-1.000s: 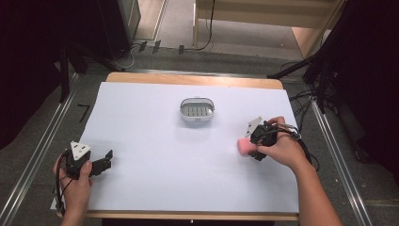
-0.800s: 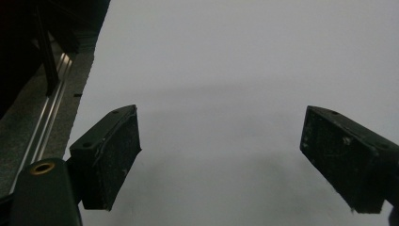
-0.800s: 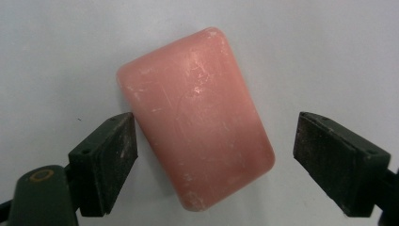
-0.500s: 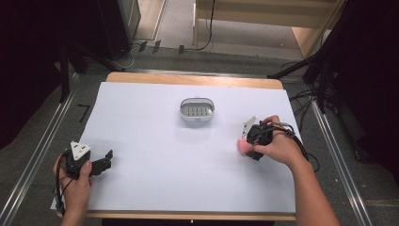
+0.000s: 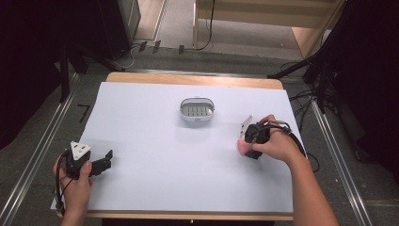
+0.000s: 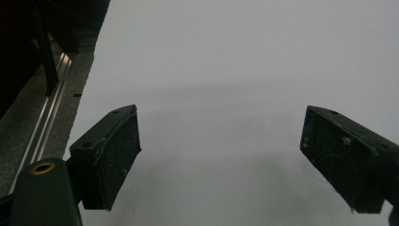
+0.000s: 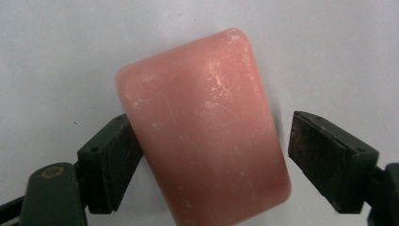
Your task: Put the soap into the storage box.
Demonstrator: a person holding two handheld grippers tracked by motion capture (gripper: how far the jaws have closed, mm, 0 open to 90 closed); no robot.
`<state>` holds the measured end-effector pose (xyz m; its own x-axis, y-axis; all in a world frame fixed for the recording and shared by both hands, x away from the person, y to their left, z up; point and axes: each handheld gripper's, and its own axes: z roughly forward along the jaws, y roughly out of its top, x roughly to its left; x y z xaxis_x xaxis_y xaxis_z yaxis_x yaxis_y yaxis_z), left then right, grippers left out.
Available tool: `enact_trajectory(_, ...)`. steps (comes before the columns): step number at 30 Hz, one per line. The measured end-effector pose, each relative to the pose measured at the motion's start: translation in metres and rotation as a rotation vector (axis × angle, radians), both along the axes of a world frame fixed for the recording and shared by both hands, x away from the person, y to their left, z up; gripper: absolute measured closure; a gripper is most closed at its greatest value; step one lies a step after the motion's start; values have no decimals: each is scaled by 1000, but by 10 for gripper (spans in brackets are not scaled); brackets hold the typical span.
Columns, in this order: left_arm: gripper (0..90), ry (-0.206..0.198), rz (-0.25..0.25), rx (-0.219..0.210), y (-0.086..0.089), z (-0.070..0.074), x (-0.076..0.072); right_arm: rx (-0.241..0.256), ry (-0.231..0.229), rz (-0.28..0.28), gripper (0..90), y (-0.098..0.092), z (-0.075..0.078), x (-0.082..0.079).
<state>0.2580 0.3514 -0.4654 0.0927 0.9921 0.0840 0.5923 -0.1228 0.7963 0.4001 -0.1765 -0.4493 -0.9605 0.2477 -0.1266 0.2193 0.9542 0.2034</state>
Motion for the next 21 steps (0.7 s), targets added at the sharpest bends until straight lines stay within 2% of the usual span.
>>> enact_trajectory(5,134,-1,1,0,0,0,0,19,23,16,304,0,1,1)
enact_trajectory(12,134,-1,2,1,0,0,0,18,34,28,334,1,1,2)
enact_trajectory(17,134,-1,-1,-1,0,0,0,35,74,23,353,-1,1,6)
enact_trajectory(21,135,-3,-1,-2,0,0,0,15,76,32,358,1,1,7)
